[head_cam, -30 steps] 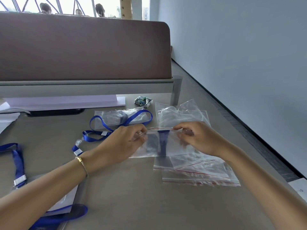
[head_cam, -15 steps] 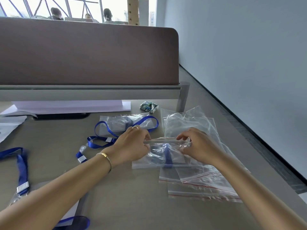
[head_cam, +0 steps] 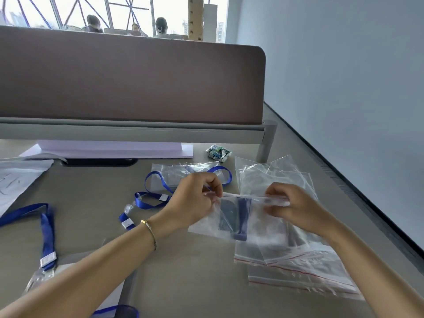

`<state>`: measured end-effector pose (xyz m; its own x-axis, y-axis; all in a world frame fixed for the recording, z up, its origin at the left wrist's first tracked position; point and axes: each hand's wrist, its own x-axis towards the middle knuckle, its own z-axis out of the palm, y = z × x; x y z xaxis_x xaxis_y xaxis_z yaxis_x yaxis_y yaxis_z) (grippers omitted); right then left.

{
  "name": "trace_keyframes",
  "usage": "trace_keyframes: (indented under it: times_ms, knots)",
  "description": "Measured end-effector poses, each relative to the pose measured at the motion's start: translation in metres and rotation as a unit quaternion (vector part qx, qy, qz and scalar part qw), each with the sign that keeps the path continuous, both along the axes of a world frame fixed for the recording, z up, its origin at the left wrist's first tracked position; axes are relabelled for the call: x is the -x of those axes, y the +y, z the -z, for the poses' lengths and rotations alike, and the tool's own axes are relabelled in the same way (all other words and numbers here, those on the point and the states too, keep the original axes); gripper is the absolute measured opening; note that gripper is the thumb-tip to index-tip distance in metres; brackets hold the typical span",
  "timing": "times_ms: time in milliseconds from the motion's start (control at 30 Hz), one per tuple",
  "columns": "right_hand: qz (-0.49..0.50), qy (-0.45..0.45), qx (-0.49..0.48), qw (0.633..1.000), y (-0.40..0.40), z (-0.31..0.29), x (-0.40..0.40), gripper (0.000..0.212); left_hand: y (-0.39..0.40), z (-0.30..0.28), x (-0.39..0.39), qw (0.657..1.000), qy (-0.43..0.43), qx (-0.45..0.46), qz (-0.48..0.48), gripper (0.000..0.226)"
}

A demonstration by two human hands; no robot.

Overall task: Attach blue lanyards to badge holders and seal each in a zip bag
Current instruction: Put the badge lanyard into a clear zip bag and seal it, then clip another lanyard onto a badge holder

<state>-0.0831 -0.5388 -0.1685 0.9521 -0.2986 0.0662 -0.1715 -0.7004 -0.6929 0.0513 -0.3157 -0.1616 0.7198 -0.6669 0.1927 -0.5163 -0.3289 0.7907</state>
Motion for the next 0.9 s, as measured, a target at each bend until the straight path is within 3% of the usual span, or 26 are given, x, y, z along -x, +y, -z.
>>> trace_keyframes:
  times_ms: [133,200,300,333,433,500,633,767,900]
  knots:
    - [-0.003,-0.039,-0.261,0.964,0.012,-0.014,-0.001,0.039,0.012,-0.006,-0.015,0.982,0.135,0.123,-0.051,0.032]
    - [0.016,-0.051,-0.307,0.950,0.020,-0.015,-0.008,0.043,0.019,-0.015,-0.021,0.954,0.224,0.191,-0.052,0.023]
    - [0.062,-0.100,-0.354,0.928,0.030,-0.019,-0.027,0.039,0.034,-0.028,-0.034,0.875,0.399,0.275,-0.007,0.025]
    - [0.067,-0.109,-0.361,0.924,0.034,-0.023,-0.034,0.038,0.040,-0.030,-0.040,0.875,0.404,0.265,-0.007,0.027]
    - [0.067,-0.107,-0.327,0.936,0.043,-0.028,-0.060,0.032,0.052,-0.030,-0.053,0.953,0.250,0.154,-0.079,0.029]
    - [0.079,-0.097,-0.294,0.948,0.051,-0.029,-0.078,0.033,0.057,-0.031,-0.061,0.972,0.154,0.117,-0.133,0.030]
    - [0.146,-0.113,-0.256,0.949,0.062,-0.025,-0.113,0.042,0.061,-0.030,-0.081,0.970,0.139,0.109,-0.169,0.033]
    - [0.161,-0.125,-0.235,0.950,0.069,-0.017,-0.134,0.045,0.062,-0.023,-0.094,0.973,0.120,0.072,-0.185,0.064]
    - [0.177,-0.129,-0.176,0.960,0.070,-0.009,-0.145,0.025,0.062,-0.008,-0.104,0.973,0.086,0.048,-0.209,0.082]
